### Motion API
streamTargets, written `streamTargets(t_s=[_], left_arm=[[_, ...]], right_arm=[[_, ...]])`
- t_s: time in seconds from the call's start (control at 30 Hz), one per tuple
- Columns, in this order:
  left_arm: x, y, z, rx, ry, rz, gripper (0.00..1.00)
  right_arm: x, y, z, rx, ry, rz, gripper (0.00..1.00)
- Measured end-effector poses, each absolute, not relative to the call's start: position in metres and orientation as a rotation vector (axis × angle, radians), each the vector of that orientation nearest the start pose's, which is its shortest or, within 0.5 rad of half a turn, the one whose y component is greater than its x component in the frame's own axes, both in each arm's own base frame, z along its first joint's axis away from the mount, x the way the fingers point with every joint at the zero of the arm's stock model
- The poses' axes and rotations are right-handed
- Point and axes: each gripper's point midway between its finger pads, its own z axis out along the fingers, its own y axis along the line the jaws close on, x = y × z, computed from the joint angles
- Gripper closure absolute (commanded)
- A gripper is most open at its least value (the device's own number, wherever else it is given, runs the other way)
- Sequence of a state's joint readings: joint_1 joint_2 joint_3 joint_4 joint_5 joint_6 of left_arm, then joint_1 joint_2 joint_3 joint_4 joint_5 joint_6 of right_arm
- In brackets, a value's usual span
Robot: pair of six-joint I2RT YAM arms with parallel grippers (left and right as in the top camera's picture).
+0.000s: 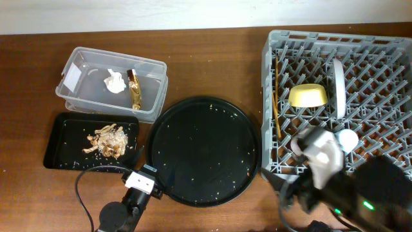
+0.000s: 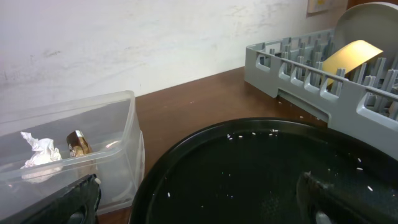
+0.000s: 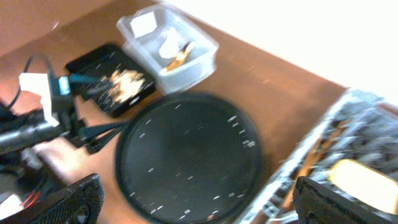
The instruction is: Sort waste into correct bins and load items into the dishwasher rack
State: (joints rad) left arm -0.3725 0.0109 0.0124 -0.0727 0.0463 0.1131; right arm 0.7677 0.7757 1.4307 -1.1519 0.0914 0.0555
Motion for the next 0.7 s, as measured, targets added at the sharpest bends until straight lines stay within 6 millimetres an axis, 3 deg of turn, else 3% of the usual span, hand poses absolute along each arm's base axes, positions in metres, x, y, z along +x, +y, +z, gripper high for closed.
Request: streamTargets(t_s=[0.1, 0.17, 0.27, 0.43, 0.57, 0.7], left_arm=[[0.226, -0.097, 0.159, 0.430, 1.590, -0.237, 0.01], [0.226, -0.097, 0.160, 0.430, 1.588, -0.237, 0.00], [0.226, -0.097, 0.159, 0.430, 1.590, -0.236, 0.01], [0.226, -0.097, 0.159, 0.430, 1.590, -0.236, 0.01], [0.226, -0.097, 0.159, 0.430, 1.590, -0.236, 0.01], [0.226, -0.097, 0.159, 0.430, 1.590, -0.236, 0.01]], right_arm=[[0.176, 0.086, 0.394, -0.420, 1.893, 0.277, 0.02], [0.193, 0.065, 0.383, -0.299, 1.858, 0.195, 0.02], [0.202, 0.044, 0.335, -0.236, 1.878, 0.135, 0.02], [0.196, 0.039, 0.253, -0.227, 1.861, 0.141, 0.02], [0.203, 0.042, 0.211, -0.236, 1.773, 0.150, 0.02], [0.215, 0.044, 0.191, -0.239, 1.740, 0.149, 0.02]])
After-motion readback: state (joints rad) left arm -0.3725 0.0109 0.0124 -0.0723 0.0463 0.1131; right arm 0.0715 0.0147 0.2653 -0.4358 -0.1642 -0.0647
